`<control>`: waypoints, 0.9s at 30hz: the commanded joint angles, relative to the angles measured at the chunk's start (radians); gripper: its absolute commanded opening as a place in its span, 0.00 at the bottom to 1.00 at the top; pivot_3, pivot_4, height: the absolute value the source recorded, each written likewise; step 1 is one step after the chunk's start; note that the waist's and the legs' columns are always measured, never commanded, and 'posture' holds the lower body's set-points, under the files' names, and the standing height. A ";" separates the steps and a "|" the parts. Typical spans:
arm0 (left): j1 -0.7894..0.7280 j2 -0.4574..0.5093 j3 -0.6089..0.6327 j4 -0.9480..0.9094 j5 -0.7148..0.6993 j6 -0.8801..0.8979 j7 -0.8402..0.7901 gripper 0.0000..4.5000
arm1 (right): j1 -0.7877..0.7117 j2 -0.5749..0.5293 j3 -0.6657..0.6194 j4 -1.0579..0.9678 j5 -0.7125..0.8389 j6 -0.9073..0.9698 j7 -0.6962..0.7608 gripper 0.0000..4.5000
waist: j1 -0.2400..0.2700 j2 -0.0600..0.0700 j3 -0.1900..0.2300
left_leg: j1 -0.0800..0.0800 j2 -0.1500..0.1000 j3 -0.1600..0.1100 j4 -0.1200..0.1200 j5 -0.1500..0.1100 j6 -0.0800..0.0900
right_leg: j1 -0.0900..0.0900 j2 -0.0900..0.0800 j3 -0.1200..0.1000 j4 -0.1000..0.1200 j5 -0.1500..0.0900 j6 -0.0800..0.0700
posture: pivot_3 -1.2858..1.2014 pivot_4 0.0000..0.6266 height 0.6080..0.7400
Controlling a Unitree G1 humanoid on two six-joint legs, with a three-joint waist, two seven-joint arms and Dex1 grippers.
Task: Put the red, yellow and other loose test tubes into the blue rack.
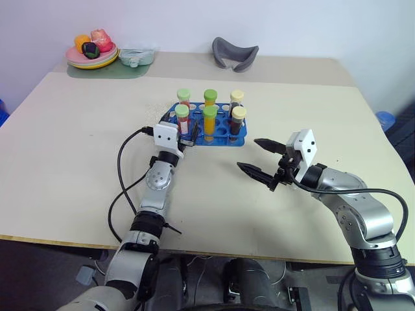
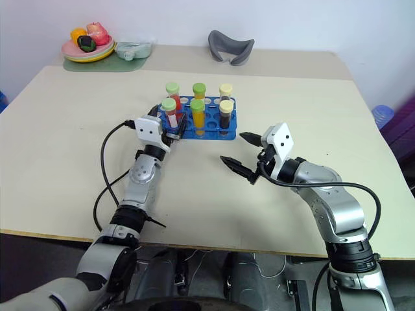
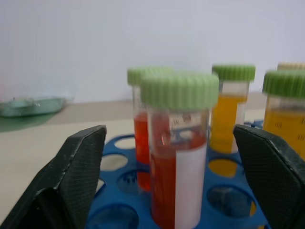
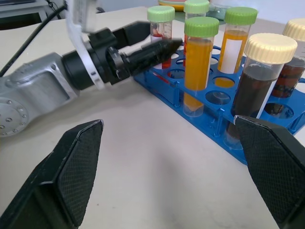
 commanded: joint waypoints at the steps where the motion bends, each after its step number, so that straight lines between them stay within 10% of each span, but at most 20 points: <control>1: 0.103 0.043 -0.001 -0.220 -0.083 0.073 -0.094 0.99 | -0.002 -0.006 -0.030 -0.034 0.009 -0.017 0.004 1.00 | -0.004 0.000 0.000 | 0.000 0.000 0.000 0.000 0.000 0.000 | 0.000 0.000 0.000 0.000 0.000 0.000 | 0.52 0.24 0.47; 15: 0.580 0.497 0.258 -0.616 -0.243 0.389 -0.348 0.99 | 0.094 -0.148 -0.167 0.057 -0.003 -0.047 0.103 1.00 | 0.002 0.001 0.000 | 0.000 0.002 -0.001 -0.001 -0.002 0.004 | 0.000 0.000 0.000 -0.001 0.000 -0.001 | 0.52 0.24 0.47; 27: 0.656 0.515 0.318 -0.662 -0.279 0.445 -0.395 0.99 | 0.192 -0.183 -0.225 0.057 -0.004 -0.069 0.140 1.00 | 0.000 0.001 0.000 | 0.000 0.002 -0.001 -0.001 -0.004 0.006 | 0.000 0.000 0.000 -0.001 0.000 0.000 | 0.52 0.24 0.47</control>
